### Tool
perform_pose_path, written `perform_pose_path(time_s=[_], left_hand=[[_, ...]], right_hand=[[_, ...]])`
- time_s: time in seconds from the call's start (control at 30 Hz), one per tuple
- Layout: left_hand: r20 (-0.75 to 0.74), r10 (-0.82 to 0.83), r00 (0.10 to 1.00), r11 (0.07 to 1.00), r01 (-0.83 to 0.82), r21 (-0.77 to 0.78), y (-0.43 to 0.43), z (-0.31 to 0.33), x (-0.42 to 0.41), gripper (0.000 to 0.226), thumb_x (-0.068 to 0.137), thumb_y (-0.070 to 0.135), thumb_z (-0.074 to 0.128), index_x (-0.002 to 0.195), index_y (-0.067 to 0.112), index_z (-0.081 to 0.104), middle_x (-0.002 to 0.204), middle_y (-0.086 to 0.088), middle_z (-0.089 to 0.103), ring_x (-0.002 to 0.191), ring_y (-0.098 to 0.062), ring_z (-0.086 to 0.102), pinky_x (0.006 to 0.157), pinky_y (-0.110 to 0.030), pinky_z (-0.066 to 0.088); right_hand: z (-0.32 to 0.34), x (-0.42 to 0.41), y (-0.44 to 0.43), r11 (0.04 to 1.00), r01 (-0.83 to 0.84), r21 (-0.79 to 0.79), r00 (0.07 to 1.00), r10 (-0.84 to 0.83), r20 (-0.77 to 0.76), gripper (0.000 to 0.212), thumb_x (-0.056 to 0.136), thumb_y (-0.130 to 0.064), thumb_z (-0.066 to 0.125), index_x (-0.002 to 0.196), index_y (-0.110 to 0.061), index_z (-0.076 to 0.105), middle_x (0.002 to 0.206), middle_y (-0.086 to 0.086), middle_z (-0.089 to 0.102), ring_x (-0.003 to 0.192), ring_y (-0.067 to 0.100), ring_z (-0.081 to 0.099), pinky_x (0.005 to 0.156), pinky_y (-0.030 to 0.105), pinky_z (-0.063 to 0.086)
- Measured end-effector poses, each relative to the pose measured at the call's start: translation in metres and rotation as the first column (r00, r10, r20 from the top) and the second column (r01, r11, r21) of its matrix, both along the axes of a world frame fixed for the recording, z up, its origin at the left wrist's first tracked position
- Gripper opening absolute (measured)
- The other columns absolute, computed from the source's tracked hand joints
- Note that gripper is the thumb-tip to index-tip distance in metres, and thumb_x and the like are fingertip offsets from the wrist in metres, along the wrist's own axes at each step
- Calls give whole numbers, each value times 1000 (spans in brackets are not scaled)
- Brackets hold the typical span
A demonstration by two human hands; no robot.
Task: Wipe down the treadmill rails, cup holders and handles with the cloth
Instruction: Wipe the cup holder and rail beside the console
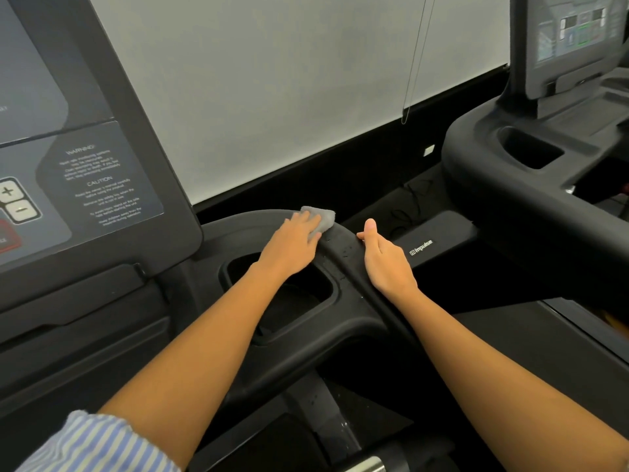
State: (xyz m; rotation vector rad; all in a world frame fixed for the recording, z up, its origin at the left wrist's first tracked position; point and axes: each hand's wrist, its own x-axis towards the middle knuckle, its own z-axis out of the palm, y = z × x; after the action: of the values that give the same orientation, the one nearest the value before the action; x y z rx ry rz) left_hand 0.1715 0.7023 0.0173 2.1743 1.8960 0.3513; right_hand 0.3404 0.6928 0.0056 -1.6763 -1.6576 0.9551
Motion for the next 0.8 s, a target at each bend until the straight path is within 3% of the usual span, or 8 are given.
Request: perform_pose_path(time_s=[0.1, 0.2, 0.37, 0.5, 0.6, 0.67, 0.73, 0.8], left_hand=[[-92, -51, 994, 999, 50, -15, 1, 1, -5, 47, 101, 27, 31, 145, 13, 25, 152, -10, 25, 138, -26, 26, 113, -38, 12], [-200, 19, 980, 1000, -14, 25, 4, 0, -3, 46, 101, 27, 27, 143, 9, 28, 149, -13, 30, 135, -27, 31, 113, -42, 12], [-86, -65, 994, 998, 66, 5, -8, 1, 20, 46, 101, 25, 28, 145, 11, 25, 152, -12, 23, 140, -27, 20, 114, -36, 8], [-70, -207, 976, 978, 206, -22, -20, -5, 21, 47, 101, 28, 30, 146, 18, 22, 155, -4, 17, 142, -20, 14, 114, -33, 1], [-102, -137, 985, 990, 138, -6, -15, -4, 21, 46, 101, 29, 30, 146, 18, 24, 154, -4, 21, 141, -20, 19, 115, -37, 3], [-102, -88, 991, 996, 91, 25, -16, -1, 28, 45, 101, 27, 30, 144, 15, 27, 153, -7, 24, 139, -22, 23, 114, -37, 6], [-66, -111, 992, 993, 114, 43, -22, 0, 37, 44, 101, 24, 31, 143, 13, 30, 152, -9, 26, 138, -24, 23, 114, -35, 7], [-36, -188, 981, 981, 189, 32, -32, -2, 42, 45, 101, 24, 32, 144, 15, 28, 153, -7, 23, 140, -22, 19, 114, -32, 4]], right_hand=[[-1, 0, 0, 1000, 5, -15, 1000, -5, -14, 68, 96, -56, 11, 108, -14, 63, 94, 1, 60, 81, 11, 47, 82, 29, 34], [-2, 1, 1, 1000, 13, -19, 999, -13, -30, 66, 96, -57, 11, 107, -16, 62, 93, -3, 56, 84, 10, 47, 84, 29, 33], [-3, 0, 3, 999, 35, -33, 996, -38, -78, 70, 96, -57, 12, 107, -11, 63, 91, -1, 57, 82, 11, 47, 83, 28, 34], [-5, 1, 6, 998, 37, -47, 996, -41, -82, 69, 94, -60, 10, 98, -17, 64, 94, -2, 60, 93, 14, 54, 85, 29, 35], [-4, 2, 6, 997, 55, -60, 993, -61, -100, 67, 95, -59, 10, 109, -17, 62, 102, -1, 58, 96, 12, 49, 88, 28, 31], [-4, 1, 7, 996, 59, -61, 993, -64, -97, 71, 94, -60, 9, 117, -17, 60, 117, 3, 60, 110, 17, 51, 92, 30, 31], [-5, 1, 8, 996, 71, -60, 991, -77, -113, 72, 94, -60, 9, 120, -16, 60, 123, 6, 59, 115, 19, 51, 94, 31, 32], [-5, 2, 8, 995, 88, -55, 982, -96, -165, 69, 95, -57, 11, 120, -15, 59, 123, 6, 59, 108, 14, 50, 92, 27, 31]])
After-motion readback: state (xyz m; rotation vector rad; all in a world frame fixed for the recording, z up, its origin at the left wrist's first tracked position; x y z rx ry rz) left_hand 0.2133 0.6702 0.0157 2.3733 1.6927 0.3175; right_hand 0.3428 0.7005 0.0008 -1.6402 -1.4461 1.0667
